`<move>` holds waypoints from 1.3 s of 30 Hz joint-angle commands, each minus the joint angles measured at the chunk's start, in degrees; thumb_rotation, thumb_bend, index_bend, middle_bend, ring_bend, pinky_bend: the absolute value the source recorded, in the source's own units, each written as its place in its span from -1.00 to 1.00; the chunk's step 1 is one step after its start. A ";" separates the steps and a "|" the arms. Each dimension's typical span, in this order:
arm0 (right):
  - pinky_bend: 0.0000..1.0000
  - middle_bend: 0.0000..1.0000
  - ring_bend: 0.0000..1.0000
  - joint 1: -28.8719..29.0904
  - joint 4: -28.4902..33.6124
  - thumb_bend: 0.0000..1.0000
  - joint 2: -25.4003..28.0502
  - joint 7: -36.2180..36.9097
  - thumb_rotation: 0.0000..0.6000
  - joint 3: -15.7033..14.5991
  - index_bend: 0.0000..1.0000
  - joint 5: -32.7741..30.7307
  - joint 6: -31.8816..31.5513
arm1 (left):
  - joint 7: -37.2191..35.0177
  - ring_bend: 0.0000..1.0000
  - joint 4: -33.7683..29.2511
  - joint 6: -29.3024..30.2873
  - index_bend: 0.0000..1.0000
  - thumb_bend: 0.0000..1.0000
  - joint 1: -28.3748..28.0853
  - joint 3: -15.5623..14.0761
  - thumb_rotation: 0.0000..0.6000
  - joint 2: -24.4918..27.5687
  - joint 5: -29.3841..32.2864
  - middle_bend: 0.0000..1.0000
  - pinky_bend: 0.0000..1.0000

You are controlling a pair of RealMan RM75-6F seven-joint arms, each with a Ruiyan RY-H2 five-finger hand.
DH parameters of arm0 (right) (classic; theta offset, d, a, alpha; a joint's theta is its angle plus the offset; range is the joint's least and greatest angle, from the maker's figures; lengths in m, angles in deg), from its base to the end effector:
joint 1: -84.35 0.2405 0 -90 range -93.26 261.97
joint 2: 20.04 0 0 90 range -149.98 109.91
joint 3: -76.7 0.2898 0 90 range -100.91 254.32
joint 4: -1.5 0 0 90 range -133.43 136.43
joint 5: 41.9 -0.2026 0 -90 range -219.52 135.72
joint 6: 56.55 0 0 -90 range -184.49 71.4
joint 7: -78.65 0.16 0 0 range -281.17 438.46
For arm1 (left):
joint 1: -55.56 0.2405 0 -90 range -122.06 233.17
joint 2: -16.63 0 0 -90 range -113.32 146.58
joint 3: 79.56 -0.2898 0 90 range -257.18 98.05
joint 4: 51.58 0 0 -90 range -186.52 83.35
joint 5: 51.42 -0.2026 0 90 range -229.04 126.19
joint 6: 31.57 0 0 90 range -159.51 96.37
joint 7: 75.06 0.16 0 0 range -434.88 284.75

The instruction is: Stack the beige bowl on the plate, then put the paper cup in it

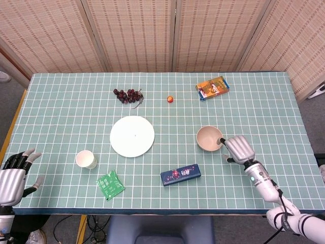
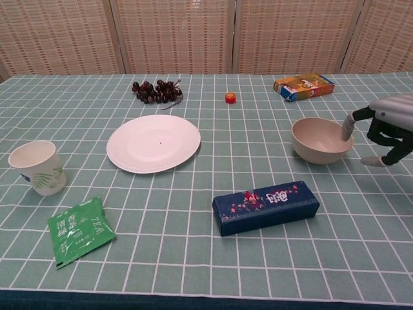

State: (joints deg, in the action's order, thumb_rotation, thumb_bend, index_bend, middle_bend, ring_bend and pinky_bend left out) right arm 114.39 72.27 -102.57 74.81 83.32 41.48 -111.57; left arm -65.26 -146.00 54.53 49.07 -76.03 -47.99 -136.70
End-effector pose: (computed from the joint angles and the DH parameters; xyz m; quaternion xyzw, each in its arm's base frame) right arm -0.2925 -0.3549 0.0387 0.7533 -0.3452 0.3119 0.4648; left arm -0.3244 0.2100 0.1793 -0.6137 -0.3358 -0.3669 0.6132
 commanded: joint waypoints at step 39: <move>0.95 0.84 0.85 9.25 1.93 -0.18 -1.94 0.68 1.00 1.71 0.15 2.64 -0.51 | -0.44 -0.68 0.80 -0.39 -0.59 -0.38 -0.50 0.04 1.00 -0.41 -0.64 -0.68 -0.68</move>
State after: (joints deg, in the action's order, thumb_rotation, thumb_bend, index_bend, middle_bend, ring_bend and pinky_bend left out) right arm 122.39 73.49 -104.56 76.05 84.20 44.00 -112.94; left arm -65.72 -145.20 54.15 48.58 -75.97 -48.40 -137.32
